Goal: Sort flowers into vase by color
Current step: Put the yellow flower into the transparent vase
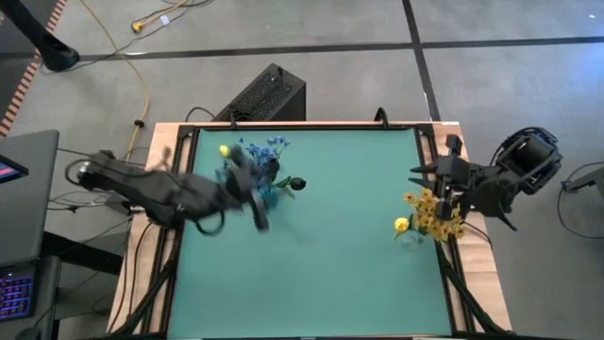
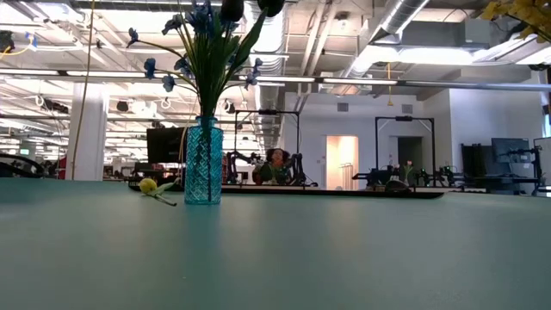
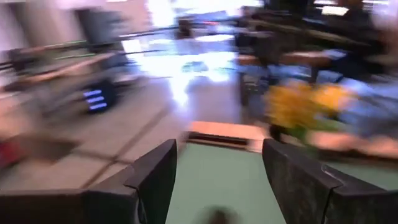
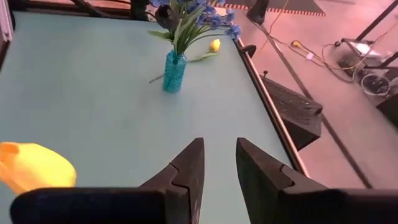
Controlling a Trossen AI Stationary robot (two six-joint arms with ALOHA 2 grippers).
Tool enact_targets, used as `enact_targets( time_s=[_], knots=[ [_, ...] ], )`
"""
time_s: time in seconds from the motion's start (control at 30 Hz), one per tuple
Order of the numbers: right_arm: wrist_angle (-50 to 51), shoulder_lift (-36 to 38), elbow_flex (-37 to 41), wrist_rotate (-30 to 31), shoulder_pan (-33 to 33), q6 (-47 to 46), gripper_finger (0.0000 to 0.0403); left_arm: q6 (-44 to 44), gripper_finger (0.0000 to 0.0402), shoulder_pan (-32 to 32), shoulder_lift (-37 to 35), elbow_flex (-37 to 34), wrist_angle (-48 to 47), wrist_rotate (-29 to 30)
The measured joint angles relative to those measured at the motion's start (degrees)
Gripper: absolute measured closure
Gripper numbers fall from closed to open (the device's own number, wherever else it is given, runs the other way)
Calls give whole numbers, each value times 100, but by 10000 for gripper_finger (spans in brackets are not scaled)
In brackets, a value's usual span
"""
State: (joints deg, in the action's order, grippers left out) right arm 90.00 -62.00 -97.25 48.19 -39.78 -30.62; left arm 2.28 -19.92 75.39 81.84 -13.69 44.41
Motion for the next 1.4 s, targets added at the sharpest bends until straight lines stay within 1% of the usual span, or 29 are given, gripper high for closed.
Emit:
enact_targets(
  time_s=[0.03,0.1,0.13,0.23,0.33,0.43,0.5,0.57,0.67,0.77,0.83,0.9,1.0,1.1,1.2,1.3,1.4],
  knots=[
    [1,0,0,-4,25,63,285,-44,175,97,-163,1,-86,281],
    [0,-1,0,-5,48,90,285,-139,175,423,-523,1,-191,645],
    [2,-11,0,-8,53,87,285,-223,175,635,-700,3,-298,730],
    [0,-26,2,-12,53,82,285,-791,175,1533,-1164,9,-933,637],
    [2,-28,2,-23,51,73,285,-1505,175,2723,-1387,-22,-1717,45],
    [2,-28,2,-21,52,102,285,-2111,175,3936,-1374,-78,-2444,-835],
    [0,-28,2,-21,53,190,285,-2298,175,4629,-1229,-122,-2663,-1402],
    [0,-28,2,-19,53,258,285,-2303,175,5177,-1006,-139,-2732,-1868],
    [0,-28,2,-16,53,266,285,-2205,175,5778,-634,-139,-2712,-2123],
    [0,-28,2,-16,51,265,285,-2148,175,6308,-198,-139,-2853,-2167],
    [0,-28,2,-16,53,265,285,-2210,175,6615,105,-139,-3013,-2345],
    [0,-28,2,-16,53,267,285,-2212,175,6854,396,-139,-3193,-2644],
    [0,-28,2,-16,53,273,285,-2184,175,7066,797,-139,-3569,-3125],
    [-2,-28,2,-14,53,283,285,-2006,175,7138,1125,-139,-3996,-3477],
    [0,-28,2,-14,53,283,285,-1990,175,7145,1436,-139,-4488,-3508],
    [0,-28,2,-14,53,283,285,-2352,175,7145,1770,-139,-5058,-3602],
    [0,-28,2,-14,53,281,285,-2761,175,7147,2136,-139,-5597,-3935]
  ],
)
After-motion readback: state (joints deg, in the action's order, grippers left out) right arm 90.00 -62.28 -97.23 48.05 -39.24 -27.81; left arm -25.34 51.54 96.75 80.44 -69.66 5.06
